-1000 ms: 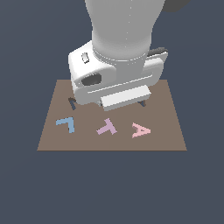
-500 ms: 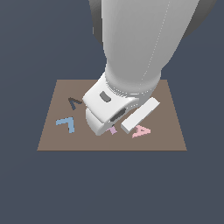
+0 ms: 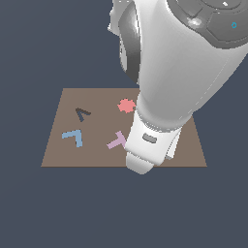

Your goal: Insert a designated object into the corresponding slot on a board.

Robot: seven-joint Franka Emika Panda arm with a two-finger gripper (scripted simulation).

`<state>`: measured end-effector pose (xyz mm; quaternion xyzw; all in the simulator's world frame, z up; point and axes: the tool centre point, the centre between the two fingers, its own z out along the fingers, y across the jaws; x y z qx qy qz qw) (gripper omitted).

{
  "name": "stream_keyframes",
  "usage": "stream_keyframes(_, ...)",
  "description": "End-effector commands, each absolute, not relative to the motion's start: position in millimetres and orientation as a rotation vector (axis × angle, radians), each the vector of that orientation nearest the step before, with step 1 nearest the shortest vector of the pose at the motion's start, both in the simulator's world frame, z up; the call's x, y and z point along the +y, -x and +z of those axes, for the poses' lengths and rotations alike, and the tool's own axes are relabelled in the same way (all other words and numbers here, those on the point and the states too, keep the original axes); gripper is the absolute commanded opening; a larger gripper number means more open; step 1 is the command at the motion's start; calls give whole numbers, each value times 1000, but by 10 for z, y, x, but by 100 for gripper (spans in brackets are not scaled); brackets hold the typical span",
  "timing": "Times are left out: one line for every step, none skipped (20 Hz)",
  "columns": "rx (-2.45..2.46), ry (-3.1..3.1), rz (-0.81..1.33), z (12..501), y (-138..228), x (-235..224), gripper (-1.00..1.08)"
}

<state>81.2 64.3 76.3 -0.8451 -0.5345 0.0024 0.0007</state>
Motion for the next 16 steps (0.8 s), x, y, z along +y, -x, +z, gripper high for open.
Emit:
stream_keyframes(-1789,2581,5,702,-845,719,100)
stream_keyframes(-1827,2555,4,680,-854,746,100)
stream_keyframes(-1861,2530,4,660,-861,773,100)
stream_keyframes(-1894,2506,3,641,-867,798,100)
stream_keyframes(-1924,2483,3,622,-873,821,100)
stream_keyframes(-1952,2461,2,606,-877,843,100)
stream_keyframes(-1978,2440,2,590,-880,864,100)
stream_keyframes(-2001,2421,1,576,-883,883,100)
stream_keyframes(-2023,2403,1,562,-885,901,100)
stream_keyframes(-2042,2387,1,550,-886,917,100)
stream_keyframes(-2059,2373,0,540,-887,931,100)
stream_keyframes(-2074,2360,0,530,-888,944,100)
stream_keyframes(-2086,2348,0,522,-888,955,100)
stream_keyframes(-2097,2339,0,515,-888,964,100)
stream_keyframes(-2106,2331,0,510,-888,972,100)
stream_keyframes(-2113,2325,0,506,-887,977,100)
